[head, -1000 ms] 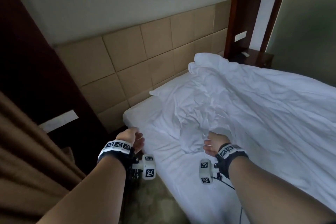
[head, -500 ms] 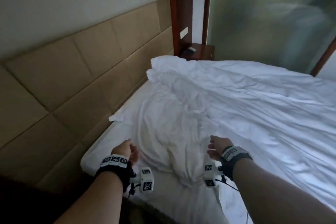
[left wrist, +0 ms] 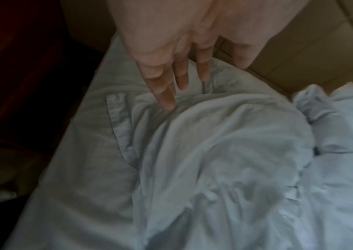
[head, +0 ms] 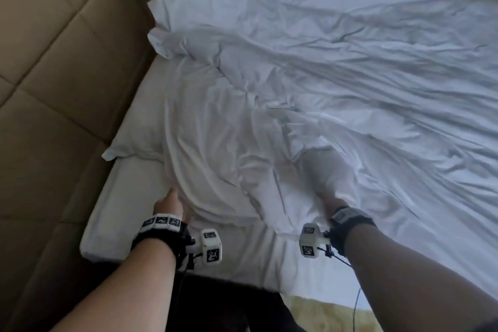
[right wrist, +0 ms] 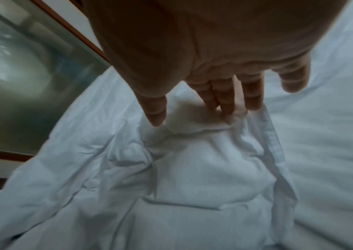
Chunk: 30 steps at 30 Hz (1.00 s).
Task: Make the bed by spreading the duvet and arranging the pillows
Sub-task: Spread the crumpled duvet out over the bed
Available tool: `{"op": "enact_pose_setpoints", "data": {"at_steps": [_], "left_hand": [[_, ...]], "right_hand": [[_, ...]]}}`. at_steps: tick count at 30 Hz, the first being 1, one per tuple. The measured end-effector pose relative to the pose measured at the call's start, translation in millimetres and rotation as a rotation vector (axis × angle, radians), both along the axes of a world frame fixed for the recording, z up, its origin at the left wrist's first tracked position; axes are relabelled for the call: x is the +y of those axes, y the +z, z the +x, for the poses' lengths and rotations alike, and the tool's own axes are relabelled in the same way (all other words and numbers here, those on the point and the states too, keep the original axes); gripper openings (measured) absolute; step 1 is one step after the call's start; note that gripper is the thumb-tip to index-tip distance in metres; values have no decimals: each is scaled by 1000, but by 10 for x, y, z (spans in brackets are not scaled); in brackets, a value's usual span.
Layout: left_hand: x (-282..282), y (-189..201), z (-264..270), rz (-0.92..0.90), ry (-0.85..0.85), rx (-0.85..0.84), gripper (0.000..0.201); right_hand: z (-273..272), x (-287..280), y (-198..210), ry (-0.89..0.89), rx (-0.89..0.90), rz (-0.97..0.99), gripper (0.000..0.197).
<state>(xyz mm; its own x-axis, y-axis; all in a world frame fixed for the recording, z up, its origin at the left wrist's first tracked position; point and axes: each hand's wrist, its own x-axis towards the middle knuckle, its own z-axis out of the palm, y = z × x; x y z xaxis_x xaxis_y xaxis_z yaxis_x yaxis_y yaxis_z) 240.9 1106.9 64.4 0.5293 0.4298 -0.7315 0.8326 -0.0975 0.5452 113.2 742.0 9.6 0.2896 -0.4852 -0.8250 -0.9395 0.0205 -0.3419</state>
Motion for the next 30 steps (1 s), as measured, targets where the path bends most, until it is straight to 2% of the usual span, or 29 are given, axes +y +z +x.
{"op": "enact_pose_setpoints", "data": {"at_steps": [2, 3, 5, 6, 9, 10, 11, 12, 13, 15, 16, 18, 20, 22, 23, 27, 30], "left_hand": [[174, -242, 149, 56, -35, 42, 48], [264, -371, 204, 67, -59, 91, 49], [372, -573, 311, 70, -36, 162, 59], [398, -674, 362, 78, -26, 186, 65], [231, -713, 499, 119, -116, 199, 62], [184, -763, 547, 138, -128, 193, 65], [117, -815, 592, 124, -127, 172, 73], [68, -883, 651, 87, -96, 166, 86], [39, -979, 710, 54, -53, 142, 104], [-16, -1081, 811, 54, -61, 191, 130], [-38, -1124, 849, 78, -102, 247, 138], [-85, -1152, 894, 82, -218, 296, 148], [-133, -1142, 915, 21, -364, 289, 142], [-152, -1031, 905, -6, -436, 266, 135], [-123, -963, 899, 7, -448, 231, 129], [189, -593, 827, 83, -402, 92, 84], [528, -244, 802, 107, -419, -1, 68]], "right_hand": [[140, 41, -241, 95, 9, 23, 55], [200, 58, -340, 102, 12, 48, 60], [375, 32, -627, 20, 45, 58, 83], [455, 79, -609, 8, 78, 49, 91], [544, -86, -1114, 8, 117, -69, 98], [534, -142, -1253, 109, 131, -125, 99], [495, -235, -1528, 204, 141, -158, 98], [499, -249, -1518, 285, 143, -181, 89], [508, -235, -1443, 379, 184, -192, 74], [566, -88, -1181, 418, 179, -201, 48], [644, 11, -962, 436, 167, -215, 41], [639, 14, -933, 555, 142, -248, 37], [640, 10, -890, 645, 142, -284, 39], [636, 63, -796, 724, 165, -304, 46], [649, 107, -729, 760, 165, -317, 48], [752, 440, -387, 879, 180, -339, 53], [714, 752, -137, 1004, 209, -381, 48]]}}
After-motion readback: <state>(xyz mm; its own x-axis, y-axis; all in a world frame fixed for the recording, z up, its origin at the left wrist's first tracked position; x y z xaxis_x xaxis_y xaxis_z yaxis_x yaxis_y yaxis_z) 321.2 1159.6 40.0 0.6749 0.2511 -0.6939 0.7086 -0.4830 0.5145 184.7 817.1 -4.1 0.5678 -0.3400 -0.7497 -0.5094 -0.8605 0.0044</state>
